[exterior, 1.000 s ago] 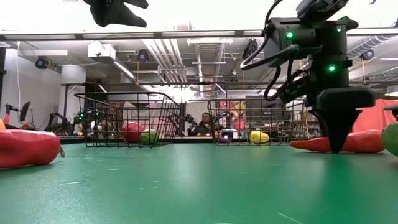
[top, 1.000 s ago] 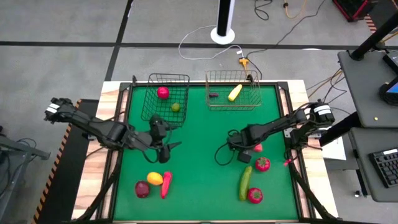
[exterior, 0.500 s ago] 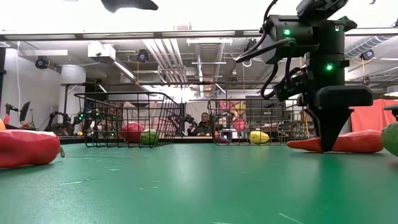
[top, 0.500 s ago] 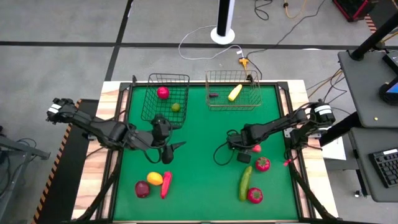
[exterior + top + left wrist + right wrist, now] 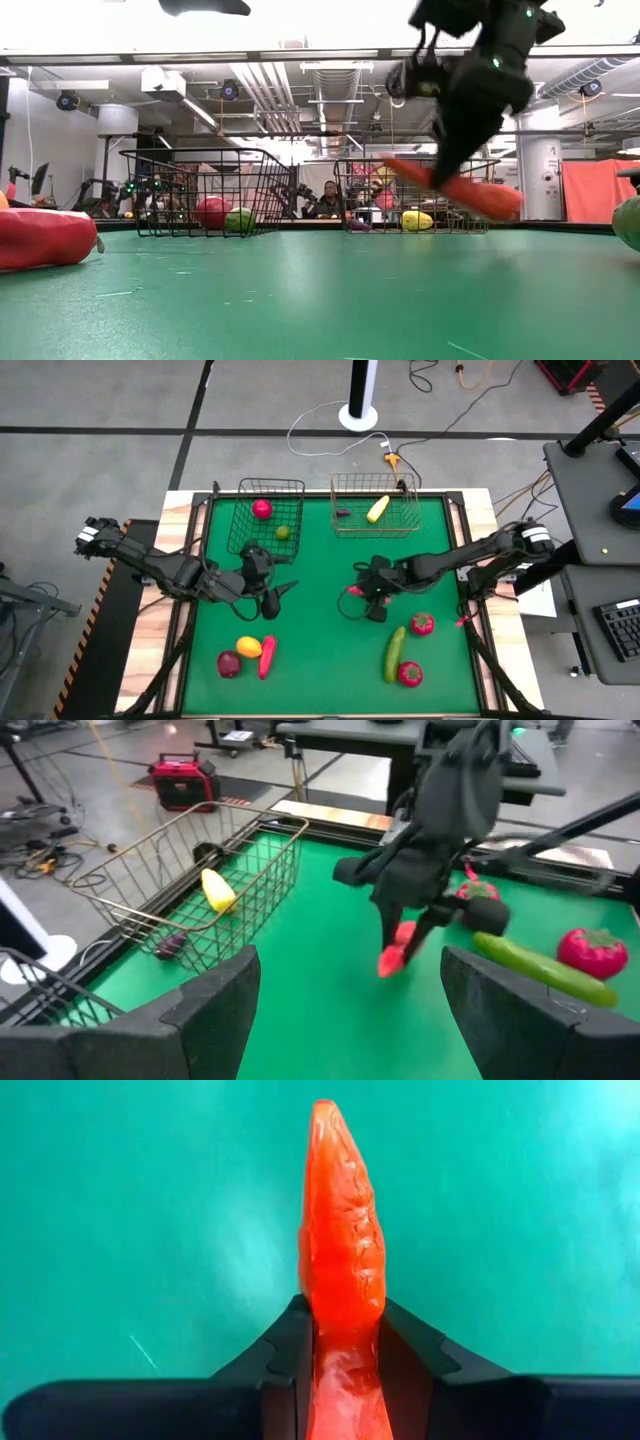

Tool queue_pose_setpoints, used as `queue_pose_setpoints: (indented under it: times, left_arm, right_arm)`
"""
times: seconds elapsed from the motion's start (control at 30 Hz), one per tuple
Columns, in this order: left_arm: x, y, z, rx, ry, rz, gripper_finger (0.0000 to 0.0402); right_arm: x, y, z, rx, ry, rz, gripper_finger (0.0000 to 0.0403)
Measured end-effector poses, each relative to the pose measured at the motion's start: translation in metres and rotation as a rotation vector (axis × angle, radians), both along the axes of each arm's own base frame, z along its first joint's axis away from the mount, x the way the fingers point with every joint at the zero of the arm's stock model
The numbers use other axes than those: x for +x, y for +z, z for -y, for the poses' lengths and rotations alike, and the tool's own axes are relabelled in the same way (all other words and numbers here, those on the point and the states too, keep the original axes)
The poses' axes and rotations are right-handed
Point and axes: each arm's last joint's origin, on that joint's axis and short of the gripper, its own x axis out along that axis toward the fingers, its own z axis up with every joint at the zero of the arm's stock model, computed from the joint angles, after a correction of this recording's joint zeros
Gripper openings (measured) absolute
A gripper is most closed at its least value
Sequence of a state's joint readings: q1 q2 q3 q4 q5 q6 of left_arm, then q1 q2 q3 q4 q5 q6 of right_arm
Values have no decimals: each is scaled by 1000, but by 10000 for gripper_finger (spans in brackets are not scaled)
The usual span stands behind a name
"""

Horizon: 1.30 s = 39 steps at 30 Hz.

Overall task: Sort produce into baskets
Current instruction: Put the carrot into the gold wire basket

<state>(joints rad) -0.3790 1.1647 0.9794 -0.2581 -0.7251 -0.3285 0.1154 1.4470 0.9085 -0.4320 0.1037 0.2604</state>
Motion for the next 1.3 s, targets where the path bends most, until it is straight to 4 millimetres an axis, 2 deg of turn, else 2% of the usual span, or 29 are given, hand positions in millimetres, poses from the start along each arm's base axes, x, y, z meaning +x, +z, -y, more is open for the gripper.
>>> queue_pose_setpoints:
  times: [0.33,0.47,0.7,0.8,1.07,1.3]
  left_arm:
    - [-6,-8,2,-19,36,-67,290]
    - [-17,-19,10,-56,33,-151,290]
    - [-35,-31,24,-164,27,-252,290]
    - [-39,-34,30,-203,19,-275,290]
    - [-45,-36,39,-275,-26,-312,290]
    - [-45,-38,40,-297,-42,-333,290]
  right_arm:
    - [19,56,-1,-81,132,526,81]
    - [23,82,10,-180,64,627,80]
    - [36,129,57,-385,-61,437,80]
    - [42,138,84,-407,-104,302,82]
    - [46,127,147,-406,-130,-107,79]
    - [37,111,197,-406,-123,-287,86]
